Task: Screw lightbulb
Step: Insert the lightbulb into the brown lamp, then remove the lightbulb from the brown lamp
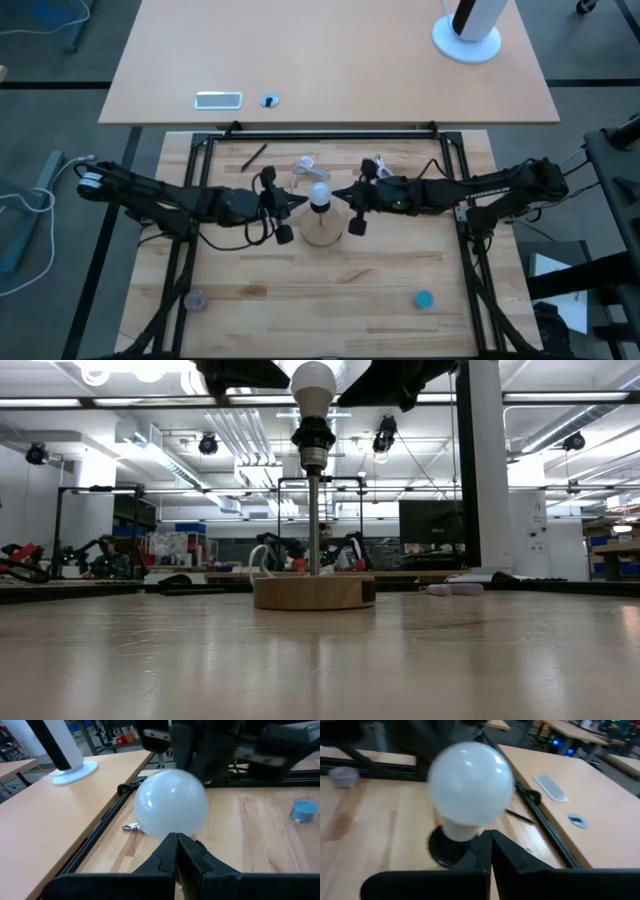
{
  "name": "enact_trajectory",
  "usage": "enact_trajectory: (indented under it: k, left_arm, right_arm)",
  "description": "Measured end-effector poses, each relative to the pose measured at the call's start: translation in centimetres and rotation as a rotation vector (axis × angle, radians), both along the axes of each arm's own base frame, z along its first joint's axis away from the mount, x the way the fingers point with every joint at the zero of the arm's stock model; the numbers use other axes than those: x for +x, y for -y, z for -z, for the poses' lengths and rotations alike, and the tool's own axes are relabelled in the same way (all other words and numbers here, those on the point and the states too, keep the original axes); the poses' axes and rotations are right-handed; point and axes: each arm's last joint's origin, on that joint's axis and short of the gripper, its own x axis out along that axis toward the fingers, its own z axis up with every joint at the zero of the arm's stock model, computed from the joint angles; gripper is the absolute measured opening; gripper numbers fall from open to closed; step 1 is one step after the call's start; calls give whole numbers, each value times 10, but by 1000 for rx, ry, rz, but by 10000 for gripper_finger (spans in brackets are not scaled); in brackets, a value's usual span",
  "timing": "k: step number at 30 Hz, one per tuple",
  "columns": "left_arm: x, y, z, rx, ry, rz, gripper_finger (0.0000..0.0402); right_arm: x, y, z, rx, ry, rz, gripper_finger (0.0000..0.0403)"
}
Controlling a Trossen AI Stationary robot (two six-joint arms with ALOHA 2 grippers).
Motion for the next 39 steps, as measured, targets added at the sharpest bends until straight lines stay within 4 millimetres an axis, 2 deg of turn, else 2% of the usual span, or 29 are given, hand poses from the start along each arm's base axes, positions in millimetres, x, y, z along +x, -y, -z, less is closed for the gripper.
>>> enact_trajectory:
  k: [4, 10, 24, 28, 31, 34, 39]
  left_arm:
    - [0, 1, -1, -4, 2, 15, 0]
    - [2, -1, 0, 1, 2, 16, 0]
    - [1, -2, 1, 28, -7, -24, 0]
    - [-6, -3, -1, 34, -38, -35, 0]
    - [-14, -5, -4, 47, -41, -85, 0]
    - [-17, -10, -5, 97, -54, -155, 0]
    - [-8, -26, -10, 160, -31, -101, 0]
  right_arm:
    - [0, 2, -2, -25, 13, 26, 0]
    - [2, 1, -7, -40, 51, -22, 0]
    - [2, -3, -5, -6, 39, -33, 0]
    - [-5, -3, 0, 17, -43, 27, 0]
    - [-9, -7, -3, 30, -32, 29, 0]
    - [-10, -15, -6, 21, -19, -3, 0]
    - [-4, -22, -15, 23, 81, -150, 0]
